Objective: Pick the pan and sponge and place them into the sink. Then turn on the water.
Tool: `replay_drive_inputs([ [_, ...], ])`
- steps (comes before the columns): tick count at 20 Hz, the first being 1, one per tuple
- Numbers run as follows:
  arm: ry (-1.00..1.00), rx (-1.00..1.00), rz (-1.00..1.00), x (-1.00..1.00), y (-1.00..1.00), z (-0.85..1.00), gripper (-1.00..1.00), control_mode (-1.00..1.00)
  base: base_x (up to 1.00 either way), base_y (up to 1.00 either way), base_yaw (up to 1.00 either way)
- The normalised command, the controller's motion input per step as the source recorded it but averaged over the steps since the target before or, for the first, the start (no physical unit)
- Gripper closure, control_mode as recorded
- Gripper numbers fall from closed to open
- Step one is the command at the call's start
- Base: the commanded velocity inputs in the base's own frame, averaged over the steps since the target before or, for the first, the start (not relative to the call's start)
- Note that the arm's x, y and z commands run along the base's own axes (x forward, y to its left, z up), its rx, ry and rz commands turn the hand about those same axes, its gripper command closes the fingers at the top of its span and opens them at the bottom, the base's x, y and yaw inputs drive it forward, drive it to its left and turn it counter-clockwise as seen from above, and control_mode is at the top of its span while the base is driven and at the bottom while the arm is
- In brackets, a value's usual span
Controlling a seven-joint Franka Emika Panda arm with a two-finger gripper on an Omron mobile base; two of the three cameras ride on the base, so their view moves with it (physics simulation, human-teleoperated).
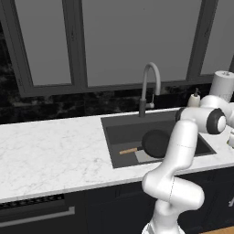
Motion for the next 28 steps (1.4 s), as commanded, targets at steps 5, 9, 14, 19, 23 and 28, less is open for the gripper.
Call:
replay_drive_inputs([
  [5,-0.24,0.01,-0.03,-0.2,0.64,-0.05,1.0,-1.0,0.0,0.0,0.0],
  [9,-0.18,0.0,-0.06,-0.05,0.92,0.1,1.0,-1.0,0.0,0.0,0.0],
  [14,-0.1,0.03,-0.12,-0.07,0.99,0.56,1.0,-1.0,0.0,0.0,0.0],
  [19,-0.01,0.03,-0.12,-0.06,0.97,0.71,1.0,-1.0,0.0,0.0,0.0],
  [23,0.08,0.04,-0.14,-0.06,0.97,0.51,1.0,-1.0,0.0,0.0,0.0],
  [28,0.02,0.11,-0.14,-0.04,0.84,0.28,1.0,-1.0,0.0,0.0,0.0],
])
